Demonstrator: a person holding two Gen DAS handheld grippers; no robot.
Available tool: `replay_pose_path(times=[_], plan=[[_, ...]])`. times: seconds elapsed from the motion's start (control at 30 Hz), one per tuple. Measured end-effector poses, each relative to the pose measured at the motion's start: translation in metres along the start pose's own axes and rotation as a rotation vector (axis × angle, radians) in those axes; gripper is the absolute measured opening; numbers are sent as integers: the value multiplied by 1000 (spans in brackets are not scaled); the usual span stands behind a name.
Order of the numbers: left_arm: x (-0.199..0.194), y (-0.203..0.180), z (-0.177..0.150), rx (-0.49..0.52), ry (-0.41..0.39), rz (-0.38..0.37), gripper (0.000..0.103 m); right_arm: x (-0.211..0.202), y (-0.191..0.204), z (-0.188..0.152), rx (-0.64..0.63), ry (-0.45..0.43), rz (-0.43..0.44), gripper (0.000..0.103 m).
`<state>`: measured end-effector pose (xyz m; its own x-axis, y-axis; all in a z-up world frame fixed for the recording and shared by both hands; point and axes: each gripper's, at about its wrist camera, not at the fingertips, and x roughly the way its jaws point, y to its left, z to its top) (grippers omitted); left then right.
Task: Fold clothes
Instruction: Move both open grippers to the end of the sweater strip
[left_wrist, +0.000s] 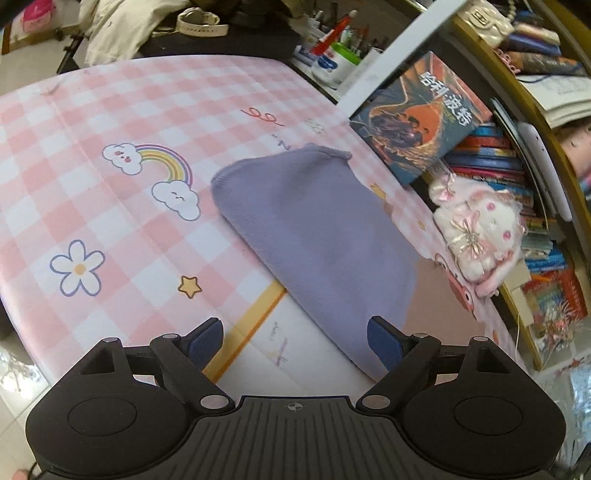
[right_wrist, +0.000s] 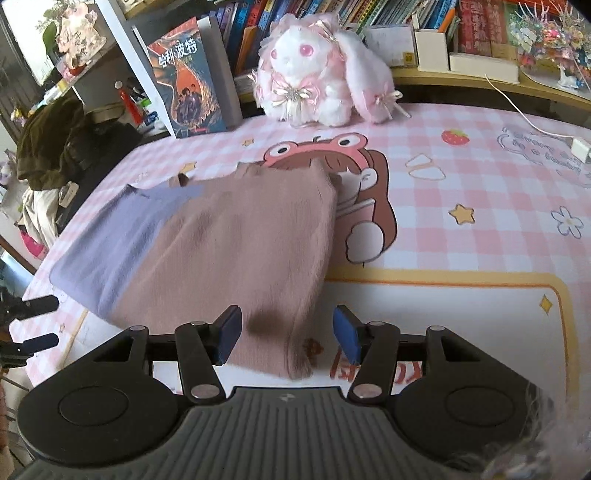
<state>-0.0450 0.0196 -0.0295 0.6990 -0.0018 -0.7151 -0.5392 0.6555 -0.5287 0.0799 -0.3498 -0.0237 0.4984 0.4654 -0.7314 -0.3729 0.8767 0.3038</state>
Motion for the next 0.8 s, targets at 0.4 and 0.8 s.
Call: replay_pose_path(times=[0.4,0.8], plan=[[15,51,28,-287,-20,-105,86,6,0,-4,117,18,-29,48],[43,84,45,-487,-19,-175,27,25,7,-6,168,64,-72,35]])
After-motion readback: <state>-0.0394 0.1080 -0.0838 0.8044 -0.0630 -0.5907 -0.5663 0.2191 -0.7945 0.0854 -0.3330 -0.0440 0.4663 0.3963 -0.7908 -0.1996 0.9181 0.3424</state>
